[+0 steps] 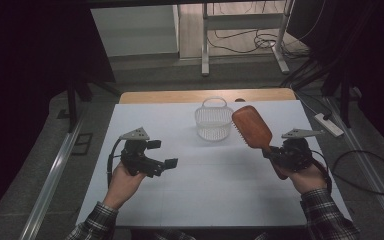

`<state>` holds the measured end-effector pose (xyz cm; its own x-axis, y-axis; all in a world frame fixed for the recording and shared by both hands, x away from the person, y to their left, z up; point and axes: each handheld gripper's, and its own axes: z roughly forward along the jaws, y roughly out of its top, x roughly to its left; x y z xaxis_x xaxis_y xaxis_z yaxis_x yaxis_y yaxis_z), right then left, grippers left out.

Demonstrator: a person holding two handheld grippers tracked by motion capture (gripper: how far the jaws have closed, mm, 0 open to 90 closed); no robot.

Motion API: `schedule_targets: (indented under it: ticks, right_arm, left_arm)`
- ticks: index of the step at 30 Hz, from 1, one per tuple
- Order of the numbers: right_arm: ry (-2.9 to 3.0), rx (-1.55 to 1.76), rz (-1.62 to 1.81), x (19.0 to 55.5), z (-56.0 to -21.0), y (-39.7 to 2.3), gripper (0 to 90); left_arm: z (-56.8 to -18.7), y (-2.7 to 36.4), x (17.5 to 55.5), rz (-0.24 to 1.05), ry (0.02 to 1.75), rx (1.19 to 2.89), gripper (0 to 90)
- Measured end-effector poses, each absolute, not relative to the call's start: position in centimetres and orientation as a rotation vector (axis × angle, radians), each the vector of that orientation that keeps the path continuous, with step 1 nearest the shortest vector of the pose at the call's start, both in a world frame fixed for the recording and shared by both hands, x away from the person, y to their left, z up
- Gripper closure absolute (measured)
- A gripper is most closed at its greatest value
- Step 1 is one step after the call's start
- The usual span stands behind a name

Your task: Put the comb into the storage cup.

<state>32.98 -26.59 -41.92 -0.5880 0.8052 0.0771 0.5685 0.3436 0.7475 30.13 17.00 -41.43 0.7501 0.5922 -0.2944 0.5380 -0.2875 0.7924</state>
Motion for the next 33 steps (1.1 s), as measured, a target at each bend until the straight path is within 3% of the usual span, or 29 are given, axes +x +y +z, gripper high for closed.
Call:
schedule_targets:
  ticks: [33]
  right_arm:
    - [2.308, 1.117, 1.187, 32.2, -41.4, -24.4, 72.1]
  left_arm:
    - [-41.1, 12.9, 34.9, -0.004, 0.828, 1.949, 0.1]
